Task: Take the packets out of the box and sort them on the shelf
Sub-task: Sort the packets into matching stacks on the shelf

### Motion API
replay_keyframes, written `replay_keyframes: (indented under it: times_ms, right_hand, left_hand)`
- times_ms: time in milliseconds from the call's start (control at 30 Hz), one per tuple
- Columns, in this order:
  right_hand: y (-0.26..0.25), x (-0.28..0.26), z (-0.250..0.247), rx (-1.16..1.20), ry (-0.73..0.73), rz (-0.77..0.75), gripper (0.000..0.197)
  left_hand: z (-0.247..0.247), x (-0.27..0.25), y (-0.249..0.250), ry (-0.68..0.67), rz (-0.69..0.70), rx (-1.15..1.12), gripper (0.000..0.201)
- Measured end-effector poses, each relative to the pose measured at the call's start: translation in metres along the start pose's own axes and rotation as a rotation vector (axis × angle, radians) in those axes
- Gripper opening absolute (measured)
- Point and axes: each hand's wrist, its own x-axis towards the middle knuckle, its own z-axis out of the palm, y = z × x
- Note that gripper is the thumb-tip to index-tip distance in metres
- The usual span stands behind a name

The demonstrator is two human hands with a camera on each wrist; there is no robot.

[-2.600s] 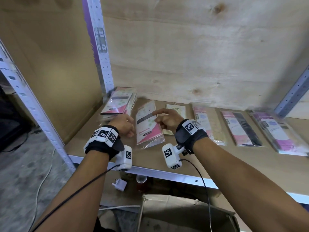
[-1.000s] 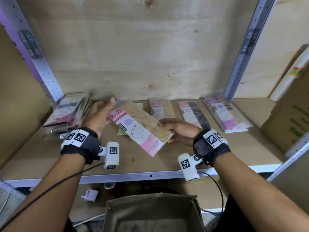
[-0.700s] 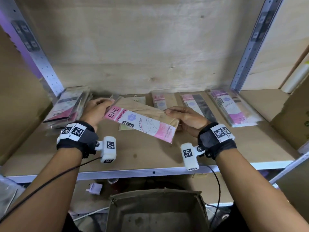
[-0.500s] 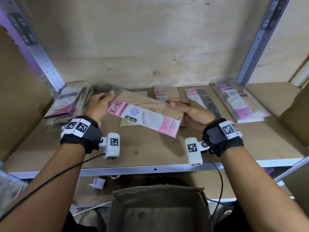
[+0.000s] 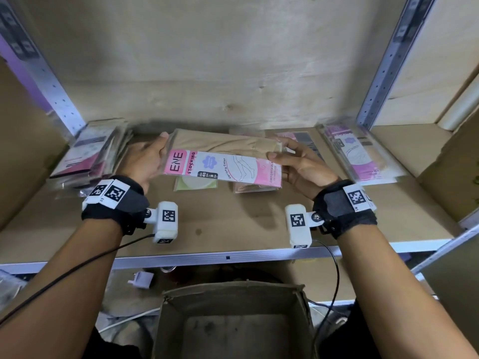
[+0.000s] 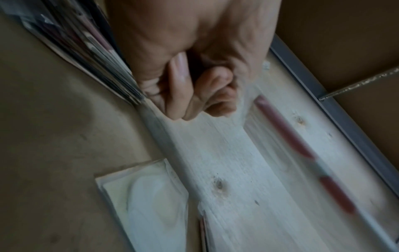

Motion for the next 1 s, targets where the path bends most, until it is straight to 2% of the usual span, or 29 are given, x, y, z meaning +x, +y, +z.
replay_keyframes:
  times_ms: [100,233,500,533,600,700,767,833,900,1000]
  right_hand:
    - [0.0,-0.003,-0.001,0.009,0.004,-0.004,0.032]
    - [-0.001,-0.006,-0.002,-0.009,-0.014,-0.013,0.03]
    - [0.002,-0.006,0.002,-0.052,-0.033,-0.036,0.03]
    - [0.002,-0.006,0.002,-0.054,-0.033,-0.035,0.031]
    - [0.002,-0.004,0.003,-0.043,-0.04,-0.032,0.034]
    - [0.001,-0.003,0.004,-0.045,-0.067,-0.031,0.038]
    - [0.002,-0.001,0.004,-0.051,-0.069,-0.028,0.04]
    - [0.003,0.001,0.005,-0.053,-0.063,-0.025,0.038]
    - [0.005,0.002,0.006,-0.039,-0.062,-0.02,0.038]
    - [0.008,0.003,0.008,0.003,-0.067,-0.014,0.036]
  left_hand:
    - [0.001,-0.006,0.001,-0.063,-0.017,-0.113,0.038]
    - [-0.002,-0.012,0.003,-0.137,-0.026,-0.108,0.04]
    - [-0.011,-0.023,0.009,-0.172,-0.093,-0.203,0.035]
    - [-0.012,-0.024,0.01,-0.18,-0.11,-0.243,0.036]
    - [-0.013,-0.026,0.012,-0.185,-0.142,-0.274,0.052]
    - [-0.016,-0.032,0.019,-0.221,-0.131,-0.28,0.031]
    - [-0.016,-0.035,0.023,-0.247,-0.132,-0.324,0.041]
    - [-0.016,-0.035,0.024,-0.239,-0.145,-0.37,0.037]
    - [-0.015,-0.035,0.024,-0.292,-0.168,-0.428,0.035]
    - [-0.019,-0.031,0.019,-0.218,-0.137,-0.429,0.044]
